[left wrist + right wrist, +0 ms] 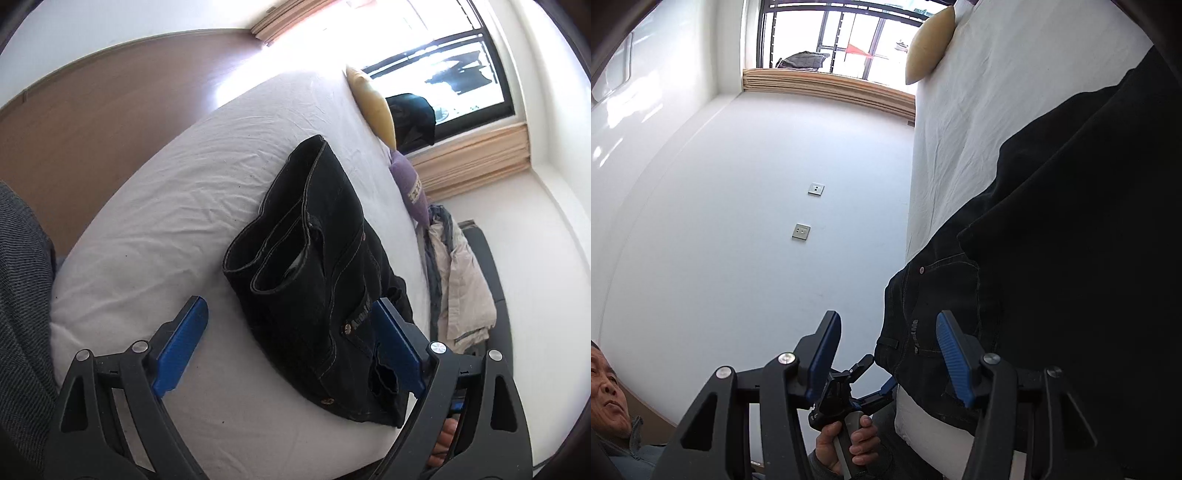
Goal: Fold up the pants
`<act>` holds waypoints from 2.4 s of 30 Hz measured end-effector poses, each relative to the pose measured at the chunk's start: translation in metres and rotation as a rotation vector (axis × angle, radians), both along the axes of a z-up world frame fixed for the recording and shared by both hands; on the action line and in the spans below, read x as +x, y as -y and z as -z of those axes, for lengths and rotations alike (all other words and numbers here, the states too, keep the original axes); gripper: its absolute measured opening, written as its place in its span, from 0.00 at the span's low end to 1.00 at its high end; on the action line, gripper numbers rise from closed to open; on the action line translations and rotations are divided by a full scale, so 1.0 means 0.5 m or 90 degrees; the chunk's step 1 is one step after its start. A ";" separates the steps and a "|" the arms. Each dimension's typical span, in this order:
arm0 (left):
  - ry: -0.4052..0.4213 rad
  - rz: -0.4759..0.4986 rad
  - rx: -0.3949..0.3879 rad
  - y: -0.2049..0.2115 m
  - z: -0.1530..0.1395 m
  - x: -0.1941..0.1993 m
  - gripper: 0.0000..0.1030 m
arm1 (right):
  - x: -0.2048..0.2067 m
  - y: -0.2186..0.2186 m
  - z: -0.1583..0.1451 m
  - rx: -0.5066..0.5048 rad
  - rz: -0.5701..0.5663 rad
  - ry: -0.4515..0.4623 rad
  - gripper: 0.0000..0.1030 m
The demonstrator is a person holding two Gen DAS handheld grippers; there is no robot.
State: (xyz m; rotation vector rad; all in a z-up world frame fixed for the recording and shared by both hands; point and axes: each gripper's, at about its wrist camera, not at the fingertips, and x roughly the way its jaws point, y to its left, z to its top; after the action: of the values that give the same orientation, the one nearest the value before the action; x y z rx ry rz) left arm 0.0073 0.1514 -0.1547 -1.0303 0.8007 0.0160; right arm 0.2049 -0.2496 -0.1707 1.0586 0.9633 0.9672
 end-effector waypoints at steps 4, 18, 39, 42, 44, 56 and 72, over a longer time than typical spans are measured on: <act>0.029 -0.034 -0.083 -0.026 0.024 0.016 0.87 | 0.000 0.018 0.013 0.032 0.002 -0.010 0.57; 0.011 0.008 -0.139 -0.001 0.027 0.084 0.18 | 0.076 -0.053 0.045 -0.045 -0.074 -0.054 0.57; 0.061 0.078 -0.011 0.065 -0.150 0.153 0.15 | 0.068 -0.064 0.148 -0.154 -0.028 -0.139 0.16; 0.083 0.123 0.049 0.119 -0.219 0.184 0.15 | 0.055 -0.032 0.100 -0.113 0.000 -0.107 0.65; 0.101 0.165 0.106 0.179 -0.269 0.207 0.15 | 0.049 0.000 0.054 -0.141 0.014 -0.070 0.86; 0.126 0.477 0.386 0.668 -0.257 0.269 0.15 | -0.020 0.199 -0.121 -0.133 -0.042 0.057 0.89; 0.151 0.595 0.588 0.835 -0.205 0.193 0.15 | 0.017 0.142 -0.045 -0.347 -0.076 -0.009 0.22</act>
State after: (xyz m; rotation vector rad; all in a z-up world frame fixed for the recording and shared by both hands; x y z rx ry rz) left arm 0.1038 -0.2661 -0.0520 0.2605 0.8560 -0.4834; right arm 0.2136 -0.3208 -0.1481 0.5552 1.2243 0.7295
